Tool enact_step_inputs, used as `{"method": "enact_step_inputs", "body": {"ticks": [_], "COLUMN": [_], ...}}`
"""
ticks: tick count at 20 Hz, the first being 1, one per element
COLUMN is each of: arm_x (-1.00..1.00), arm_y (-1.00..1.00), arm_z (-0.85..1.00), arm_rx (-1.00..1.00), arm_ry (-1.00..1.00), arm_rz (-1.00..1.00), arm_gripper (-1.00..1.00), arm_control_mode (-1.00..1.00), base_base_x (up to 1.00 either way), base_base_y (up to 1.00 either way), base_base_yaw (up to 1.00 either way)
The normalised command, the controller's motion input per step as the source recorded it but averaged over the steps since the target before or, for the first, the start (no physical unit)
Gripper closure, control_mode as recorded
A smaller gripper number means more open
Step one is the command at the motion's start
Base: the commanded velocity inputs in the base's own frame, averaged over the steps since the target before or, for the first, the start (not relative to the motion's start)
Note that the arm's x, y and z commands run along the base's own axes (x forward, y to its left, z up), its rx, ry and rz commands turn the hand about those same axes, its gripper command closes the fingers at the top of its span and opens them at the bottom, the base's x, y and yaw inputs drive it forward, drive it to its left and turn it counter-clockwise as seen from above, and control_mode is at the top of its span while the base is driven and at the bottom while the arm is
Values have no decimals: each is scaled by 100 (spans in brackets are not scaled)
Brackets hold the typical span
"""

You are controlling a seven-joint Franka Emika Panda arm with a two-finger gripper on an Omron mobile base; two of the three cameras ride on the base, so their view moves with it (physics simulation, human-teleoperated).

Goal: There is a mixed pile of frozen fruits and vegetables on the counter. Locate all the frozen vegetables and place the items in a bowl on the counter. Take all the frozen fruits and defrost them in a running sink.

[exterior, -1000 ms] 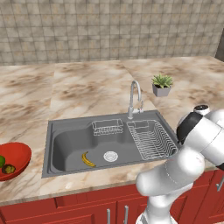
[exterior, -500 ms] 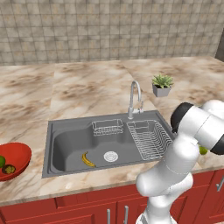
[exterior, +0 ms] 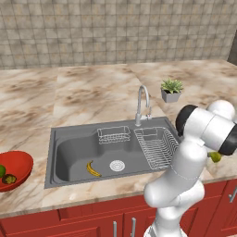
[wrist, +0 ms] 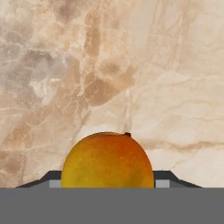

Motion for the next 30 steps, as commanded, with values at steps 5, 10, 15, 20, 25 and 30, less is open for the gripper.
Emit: {"method": "enact_step_inputs", "body": {"ticks": [5,10,15,20,25,30], "arm_x": [-6,0,0,0,0,0], "arm_y": [28,64,79,94,100,100], "arm_z": [15,29,17,0,0,0], "arm_rx": [0,-1,-1,0,1,0], "arm_ry": [-8,-14,-17,-15,-8,-5], "arm_rz": [0,0,0,0,0,0], "arm_gripper": [100,100,100,100,100,100], "arm_control_mode": [-100,-100,-100,-100,-100,-100], "base_base_x": [0,0,0,0,0,0], "base_base_y": [0,0,0,0,0,0], "base_base_yaw": [0,0,0,0,0,0]}}
